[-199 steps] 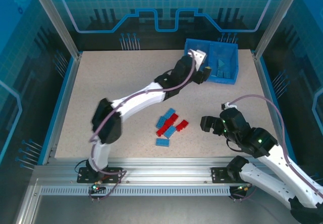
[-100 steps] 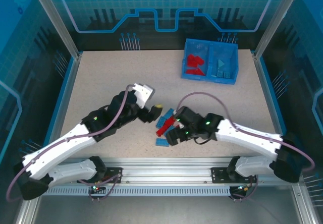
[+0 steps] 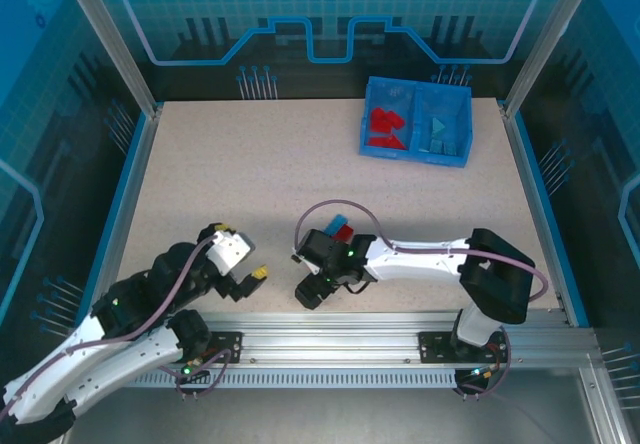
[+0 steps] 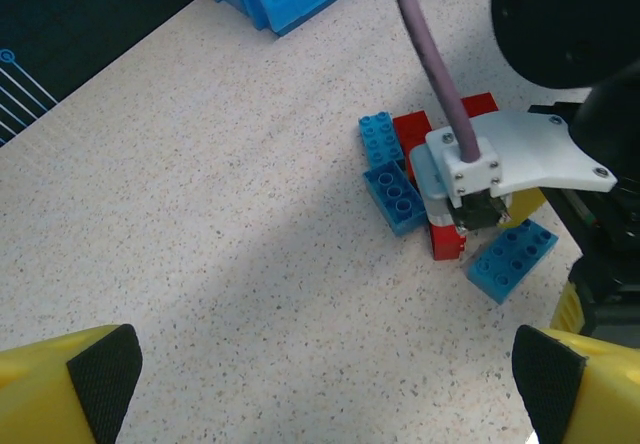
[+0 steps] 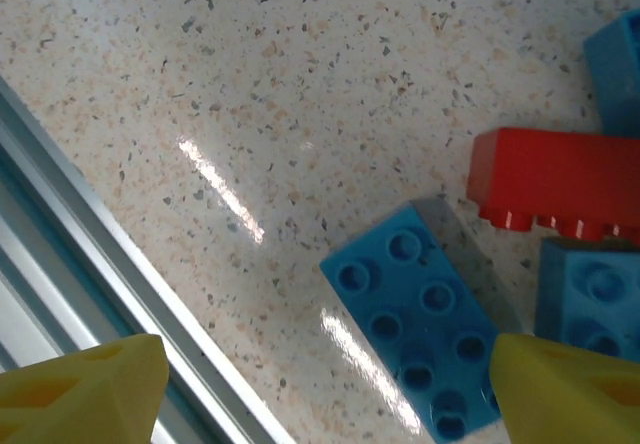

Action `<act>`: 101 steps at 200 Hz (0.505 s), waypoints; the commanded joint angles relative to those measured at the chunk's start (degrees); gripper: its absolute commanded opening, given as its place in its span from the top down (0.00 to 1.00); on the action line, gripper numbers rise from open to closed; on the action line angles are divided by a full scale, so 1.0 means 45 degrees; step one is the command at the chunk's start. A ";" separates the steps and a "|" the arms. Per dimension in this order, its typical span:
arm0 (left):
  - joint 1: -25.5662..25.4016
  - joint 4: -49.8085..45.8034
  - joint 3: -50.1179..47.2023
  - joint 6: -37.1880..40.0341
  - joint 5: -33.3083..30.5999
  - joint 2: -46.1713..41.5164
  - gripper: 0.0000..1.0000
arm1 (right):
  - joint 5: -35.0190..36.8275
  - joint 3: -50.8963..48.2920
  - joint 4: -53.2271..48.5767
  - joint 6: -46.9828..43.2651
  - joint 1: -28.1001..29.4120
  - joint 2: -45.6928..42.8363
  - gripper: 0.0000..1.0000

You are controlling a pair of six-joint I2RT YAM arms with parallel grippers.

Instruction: Sort the legos into containers by color

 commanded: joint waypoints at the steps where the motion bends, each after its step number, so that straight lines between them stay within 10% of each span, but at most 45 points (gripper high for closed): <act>1: 0.0022 0.0172 -0.0377 0.0437 0.0245 -0.0691 0.01 | -0.0222 0.0369 0.0080 -0.0417 0.0005 0.0632 0.15; 101: 0.0166 0.0267 -0.0553 0.0707 0.0477 -0.0515 0.01 | 0.0976 0.0195 -0.1150 -0.1034 0.0032 0.1362 0.00</act>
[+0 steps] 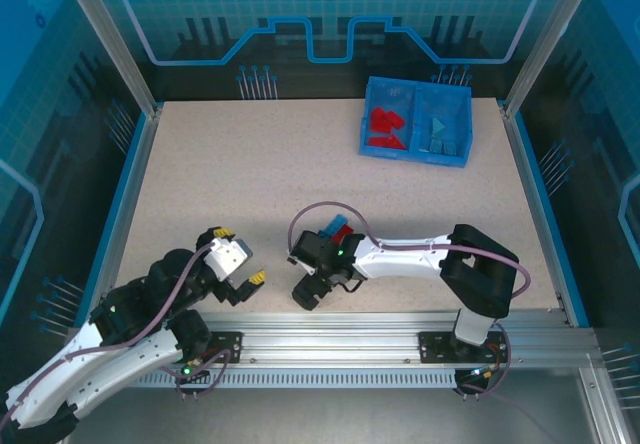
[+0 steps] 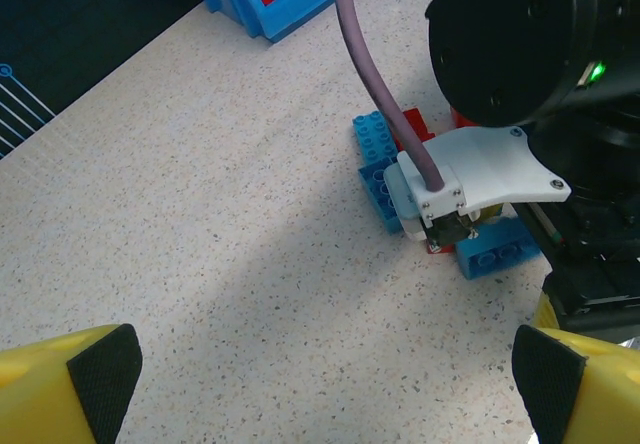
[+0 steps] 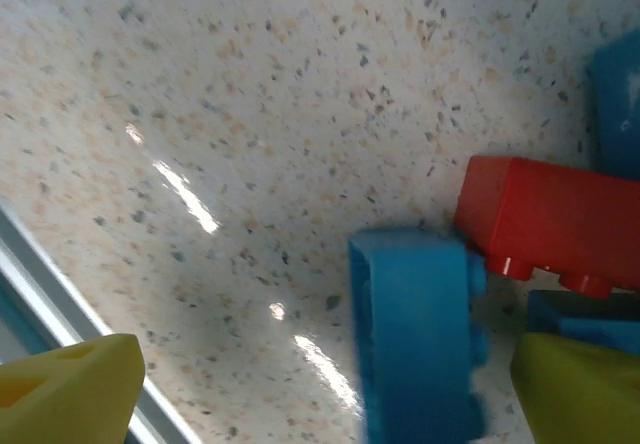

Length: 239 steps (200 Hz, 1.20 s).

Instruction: Sort the legos into containers by color

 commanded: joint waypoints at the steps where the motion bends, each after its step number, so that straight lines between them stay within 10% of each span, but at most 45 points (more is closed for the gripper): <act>1: 0.0137 0.0195 -0.0125 0.0326 0.0290 0.0112 0.01 | 0.0229 -0.0272 -0.1019 -0.0170 0.0014 0.0401 0.00; 121: 0.0547 0.0309 -0.0416 0.0645 0.1126 0.0180 0.01 | 0.1693 0.0398 -0.1385 0.0796 0.0362 0.0952 0.70; 173: 0.0579 0.0479 -0.0628 0.1515 0.3213 0.0148 0.01 | 0.1890 -0.0161 -0.1031 0.1224 -0.0144 -0.2193 0.78; 239: 0.0974 0.0916 -0.0863 0.1789 0.3969 0.0186 0.01 | 0.3380 -0.0327 0.0205 0.1179 -0.5996 -0.5782 0.78</act>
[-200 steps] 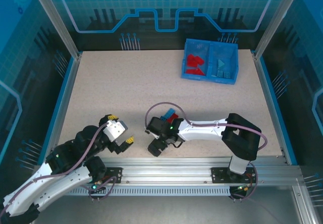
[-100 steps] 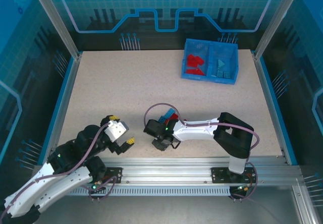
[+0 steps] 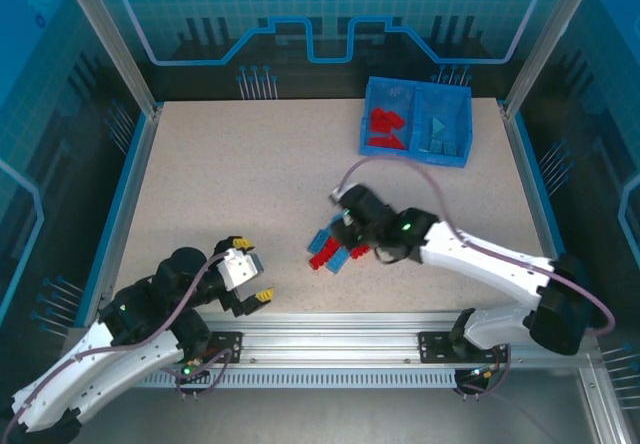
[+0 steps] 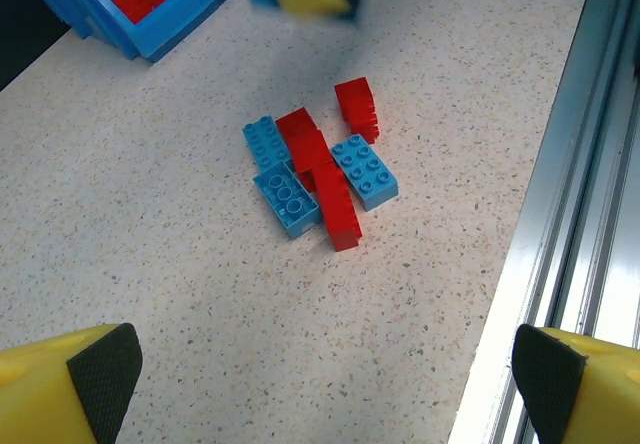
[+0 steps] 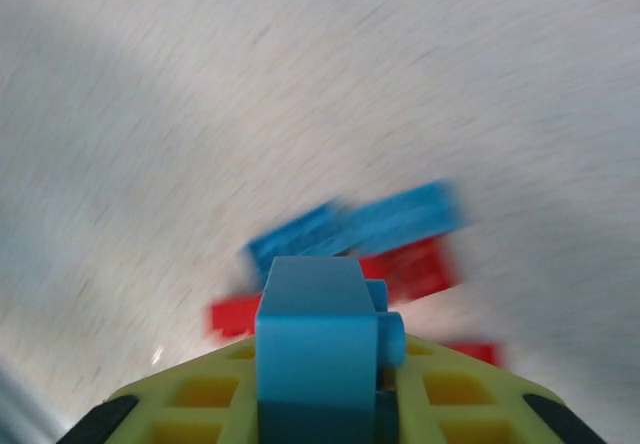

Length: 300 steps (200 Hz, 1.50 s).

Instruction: Sort the legos into containers by color

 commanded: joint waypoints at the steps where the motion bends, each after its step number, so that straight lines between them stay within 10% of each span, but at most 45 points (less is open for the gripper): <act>1: 0.0213 0.0456 -0.0151 0.0239 0.0426 0.0069 0.01 | 0.1002 -0.0086 0.0587 0.0236 -0.2601 -0.0185 0.78; 65: 0.0392 0.0559 -0.0324 0.0429 0.0043 -0.0082 0.01 | 0.2122 0.3636 0.2200 0.0967 -0.8997 0.4906 0.79; 108: 0.0517 0.0922 -0.0561 0.0649 -0.0372 -0.0240 0.01 | 0.2200 0.9469 -0.0007 0.1076 -1.0009 1.0031 0.76; 155: 0.0614 0.1084 -0.0699 0.0668 -0.0523 -0.0216 0.01 | 0.2371 1.4884 -0.2982 0.0634 -1.0069 1.3690 0.47; 256: 0.0895 0.1842 -0.0820 -0.0213 -0.0550 0.0111 0.01 | 0.0291 0.6529 -0.0853 0.0902 -1.0132 0.6614 0.36; 300: 0.0937 0.1286 0.1079 -0.2031 -0.2425 0.1669 0.01 | -0.4856 0.0996 0.0180 0.1562 -0.9593 0.0792 0.27</act>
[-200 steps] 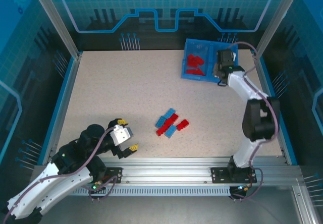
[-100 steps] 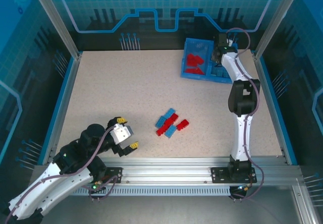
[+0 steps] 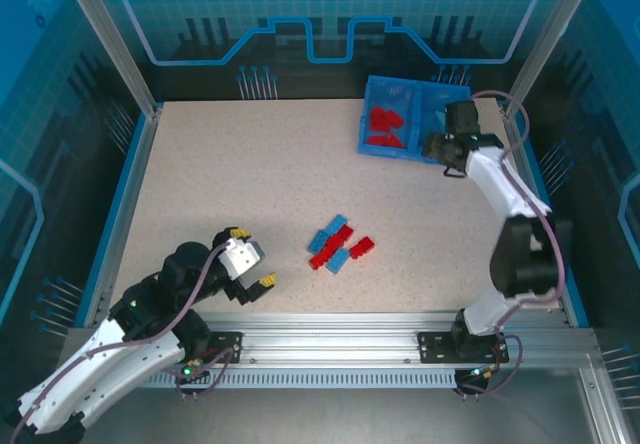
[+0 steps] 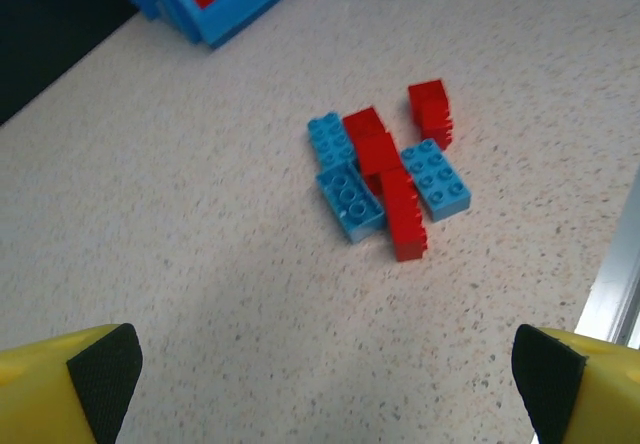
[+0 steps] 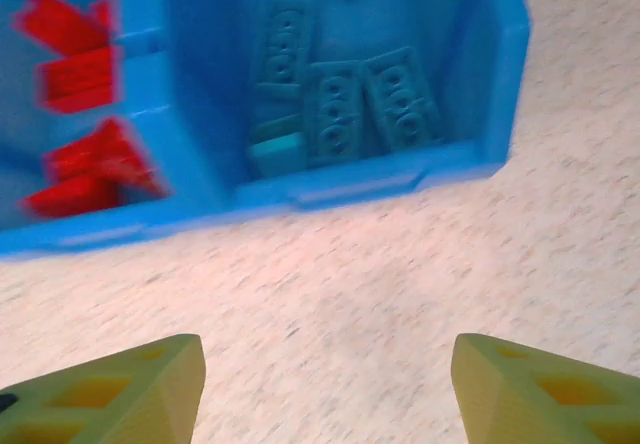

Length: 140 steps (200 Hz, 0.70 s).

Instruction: Sort the legos into containers by color

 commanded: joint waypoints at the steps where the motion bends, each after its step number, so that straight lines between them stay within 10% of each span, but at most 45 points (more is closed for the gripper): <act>1: 0.0106 -0.0032 0.1520 -0.1690 -0.1339 0.0946 0.01 | -0.3859 -0.2368 0.0736 0.0372 0.0434 -0.2924 0.27; 63: -0.0603 0.1517 0.3667 -0.7894 -0.0557 0.6196 0.15 | -0.3060 -0.4222 -0.3755 -0.0228 0.4118 -0.8555 0.13; 140: -0.3491 0.1695 0.8005 -0.7897 -0.1116 1.5284 0.29 | 0.0251 -0.5585 -0.5226 0.1764 0.3835 -1.1336 0.11</act>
